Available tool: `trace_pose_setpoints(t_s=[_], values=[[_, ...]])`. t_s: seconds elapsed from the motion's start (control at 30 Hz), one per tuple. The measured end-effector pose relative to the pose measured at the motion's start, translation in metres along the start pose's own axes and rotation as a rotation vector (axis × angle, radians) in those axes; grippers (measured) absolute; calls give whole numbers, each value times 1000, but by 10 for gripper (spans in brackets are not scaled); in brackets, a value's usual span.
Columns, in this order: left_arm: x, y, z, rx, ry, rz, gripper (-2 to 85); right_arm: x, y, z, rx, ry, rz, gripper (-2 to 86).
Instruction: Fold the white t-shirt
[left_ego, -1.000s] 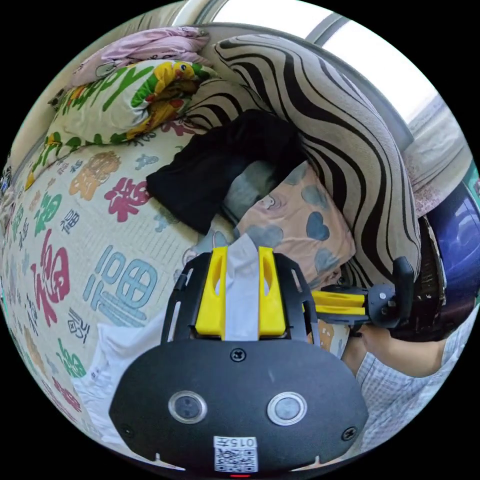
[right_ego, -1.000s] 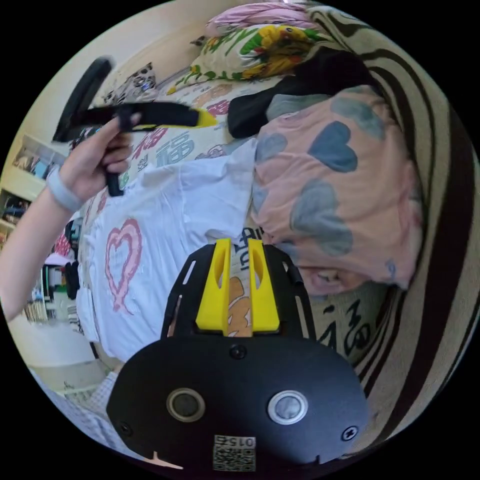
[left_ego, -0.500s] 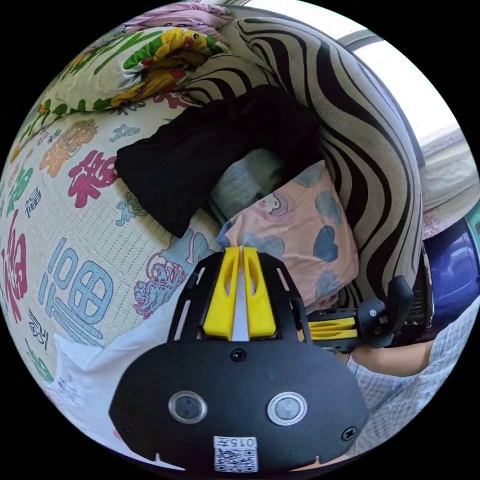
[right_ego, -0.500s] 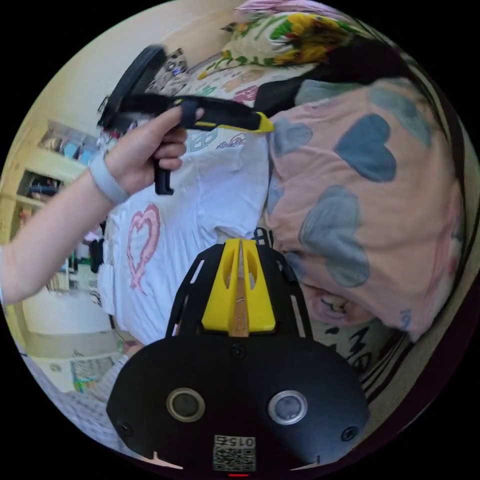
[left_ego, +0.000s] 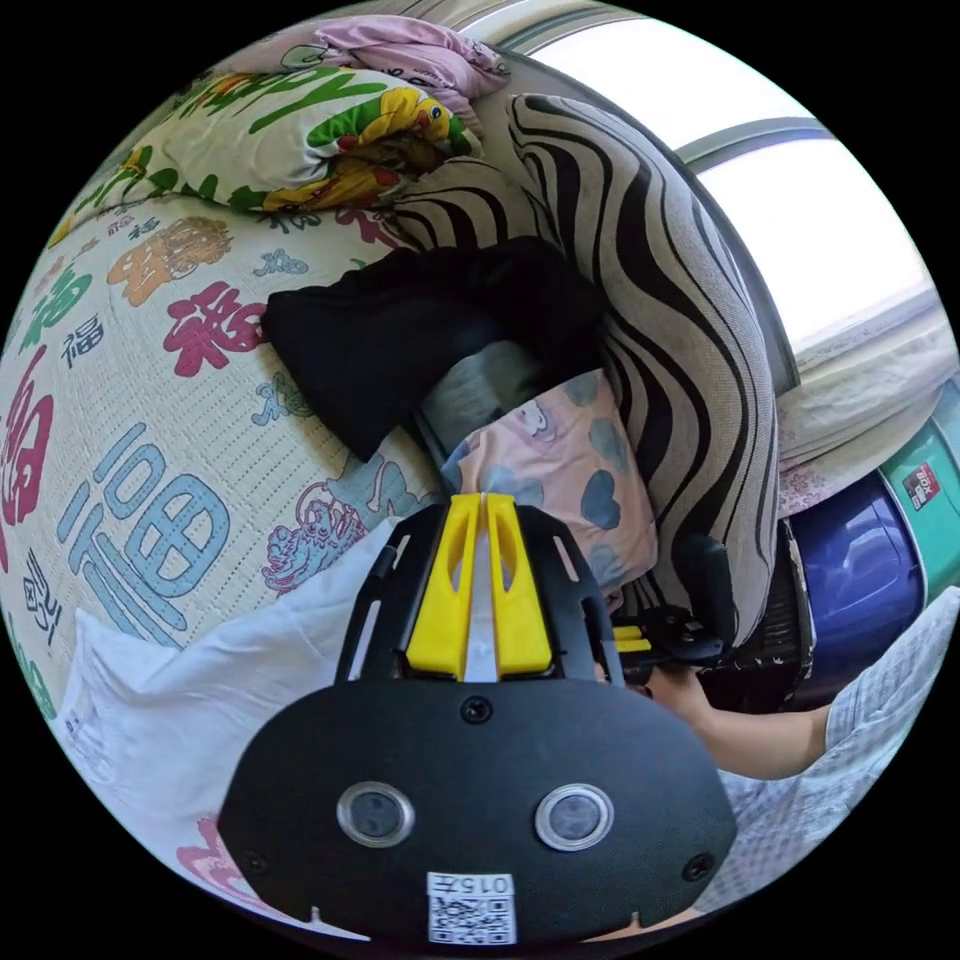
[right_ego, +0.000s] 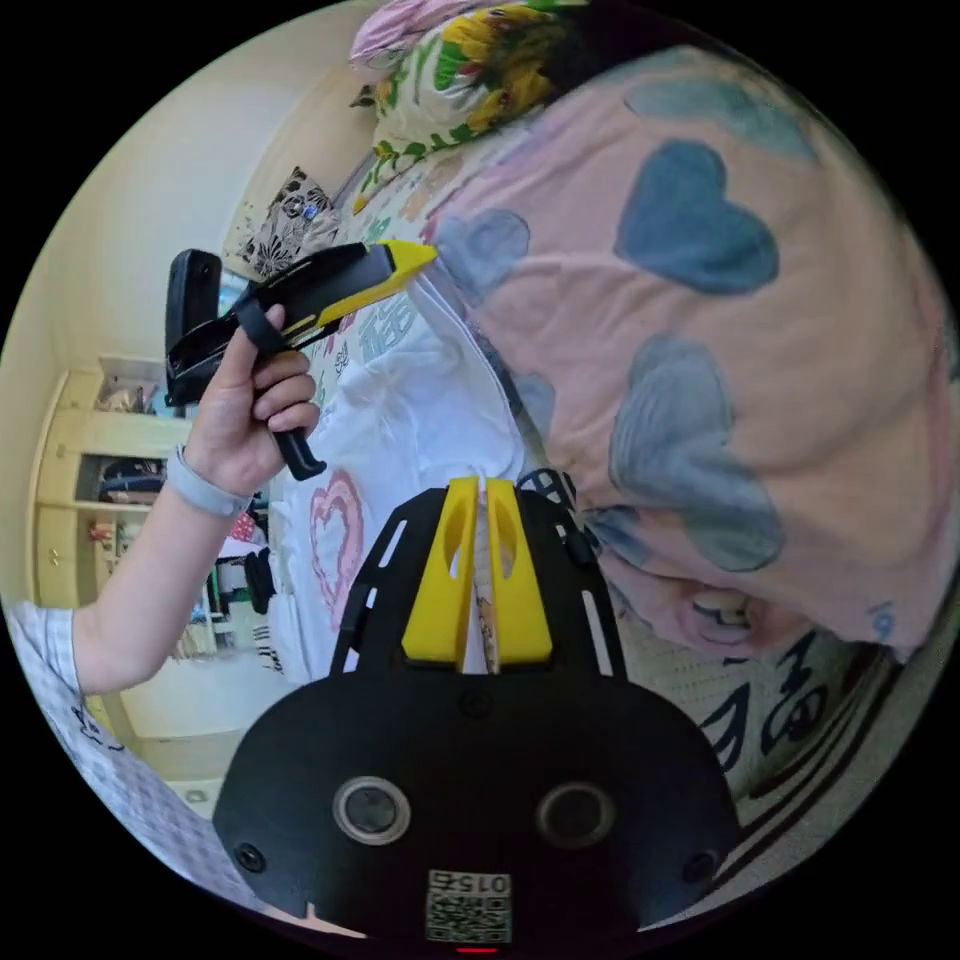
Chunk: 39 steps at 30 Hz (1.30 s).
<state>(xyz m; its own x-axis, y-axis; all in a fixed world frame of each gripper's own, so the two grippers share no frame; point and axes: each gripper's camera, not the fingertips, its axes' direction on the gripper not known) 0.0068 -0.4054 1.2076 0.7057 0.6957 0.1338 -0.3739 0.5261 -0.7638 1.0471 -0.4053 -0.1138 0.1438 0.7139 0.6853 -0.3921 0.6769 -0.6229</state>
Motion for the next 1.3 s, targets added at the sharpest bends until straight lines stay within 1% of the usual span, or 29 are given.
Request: trace_pose_setpoints(t_s=[0.07, 0.13, 0.17, 0.23, 0.27, 0.33, 0.43, 0.53, 0.6, 0.67, 0.77, 0.83, 0.93, 0.97, 1.0, 1.03, 1.1, 1.17, 1.23, 1.3], values=[[-10, 5, -23, 68, -8, -32, -6, -18, 2, -8, 23, 62, -83, 7], [-21, 14, -47, 140, 4, -67, -7, -53, 4, -14, 25, 156, -250, 5], [-30, 23, -63, 184, 10, -96, -7, -63, 4, -14, 18, 187, -294, 5], [-43, 40, -88, 233, -7, -126, -7, -107, 10, -8, -17, 294, -500, 5], [-52, 54, -103, 255, -27, -147, -7, -118, 12, -4, -30, 320, -551, 5], [-66, 77, -123, 279, -54, -190, -7, -158, 24, 18, -92, 417, -746, 7], [-94, 118, -141, 278, -95, -290, -6, -192, 41, 60, -171, 506, -930, 12], [-121, 152, -138, 226, -128, -402, 0, -206, 53, 107, -287, 547, -1010, 25], [-131, 169, -135, 206, -129, -457, 7, -209, 57, 126, -350, 566, -1012, 37], [-136, 184, -137, 217, -100, -510, 35, -212, 58, 131, -365, 554, -999, 49], [-126, 183, -142, 251, -137, -478, 79, -211, 42, 124, -320, 493, -910, 56], [-119, 170, -140, 246, -168, -427, 85, -203, 21, 125, -298, 472, -831, 56], [-116, 143, -124, 184, -181, -370, 69, -188, -3, 146, -319, 497, -759, 50], [-118, 136, -115, 132, -198, -354, 47, -183, -8, 152, -352, 486, -737, 47], [-119, 133, -111, 98, -213, -359, 36, -173, -15, 164, -425, 456, -696, 41], [-120, 129, -107, 48, -235, -369, 36, -165, -20, 169, -458, 425, -663, 33], [-113, 125, -114, 59, -254, -338, 55, -161, -30, 159, -441, 367, -644, 21], [-93, 113, -136, 120, -307, -286, 111, -157, -42, 141, -355, 355, -615, 20], [-77, 92, -145, 141, -291, -205, 123, -149, -66, 120, -238, 341, -569, 34], [-59, 62, -140, 129, -288, -114, 123, -139, -86, 119, -235, 305, -528, 58]])
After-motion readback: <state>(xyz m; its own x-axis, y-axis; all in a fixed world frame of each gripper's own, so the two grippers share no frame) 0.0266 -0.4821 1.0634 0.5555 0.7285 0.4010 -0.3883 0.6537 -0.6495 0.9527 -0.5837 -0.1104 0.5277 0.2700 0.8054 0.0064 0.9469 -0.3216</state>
